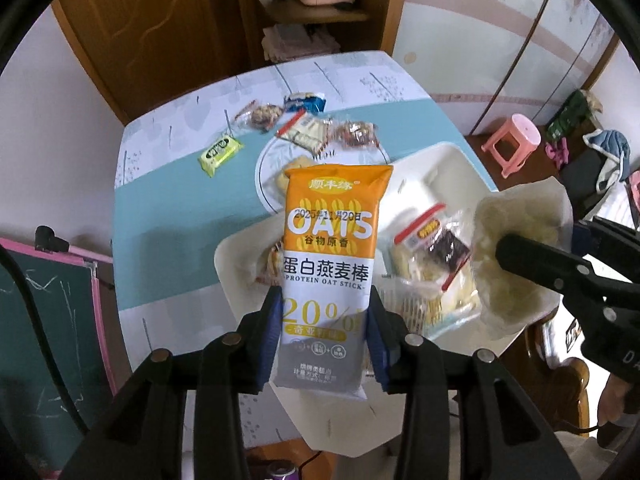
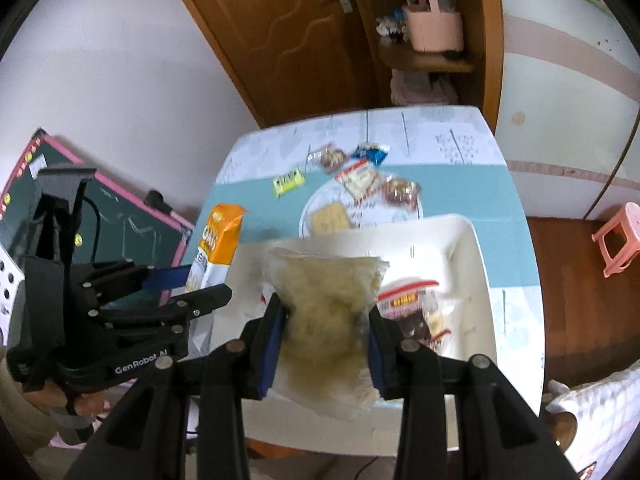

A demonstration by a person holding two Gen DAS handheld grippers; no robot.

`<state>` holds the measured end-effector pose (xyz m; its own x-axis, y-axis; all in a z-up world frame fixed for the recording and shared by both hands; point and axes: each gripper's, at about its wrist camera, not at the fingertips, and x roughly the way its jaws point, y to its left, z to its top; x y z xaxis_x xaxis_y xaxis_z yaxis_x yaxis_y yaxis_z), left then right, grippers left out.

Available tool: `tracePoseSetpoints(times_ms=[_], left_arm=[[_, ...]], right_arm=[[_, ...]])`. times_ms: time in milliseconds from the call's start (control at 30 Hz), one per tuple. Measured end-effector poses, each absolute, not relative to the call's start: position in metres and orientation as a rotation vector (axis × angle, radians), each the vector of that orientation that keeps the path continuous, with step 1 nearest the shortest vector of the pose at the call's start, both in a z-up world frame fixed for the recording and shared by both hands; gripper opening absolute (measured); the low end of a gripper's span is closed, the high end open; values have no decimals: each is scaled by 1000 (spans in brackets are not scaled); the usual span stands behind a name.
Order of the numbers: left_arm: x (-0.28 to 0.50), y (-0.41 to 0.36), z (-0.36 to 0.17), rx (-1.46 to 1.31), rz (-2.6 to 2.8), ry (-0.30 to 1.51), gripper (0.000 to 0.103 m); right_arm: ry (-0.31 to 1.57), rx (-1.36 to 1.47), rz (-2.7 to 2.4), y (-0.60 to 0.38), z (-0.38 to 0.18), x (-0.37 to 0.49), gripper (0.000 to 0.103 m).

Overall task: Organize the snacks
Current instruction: 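Carry the OATS bar and bagged bread over the white tray and release them, then move both open tools back toward the snack plate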

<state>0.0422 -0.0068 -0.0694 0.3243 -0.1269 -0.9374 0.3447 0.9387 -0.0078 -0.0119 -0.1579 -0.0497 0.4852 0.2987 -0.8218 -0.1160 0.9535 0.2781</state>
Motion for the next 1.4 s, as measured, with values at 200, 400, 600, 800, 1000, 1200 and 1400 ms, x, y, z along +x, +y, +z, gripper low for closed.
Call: tracePoseSetpoints(times_ms=[200,400,600,800,1000,1200,1400], left_arm=[[29,-7,-68,180,-298,1197,80],[26,-5,-63,157,-273,1188,81],[23,-7,-57,152,-259,1167,82],[23,-13,-52,177,-245,1150,87],[26,-14,-49,170,-241,1141,88],[32,-11,-46,142,-234,1144,91],[43,-2,-43,104,-202,1144,94]], right_arm=[[1042,177,238,-156,-52,-19,59],[1022,161,230,-160,-47,-26,60],[1030,170,219,-167,-47,-30,60],[1031,173,217,-173,-47,-33,60],[1032,165,213,-174,-46,-33,60],[1037,159,218,-175,-46,-28,60],[1048,147,230,-173,-48,-18,60]])
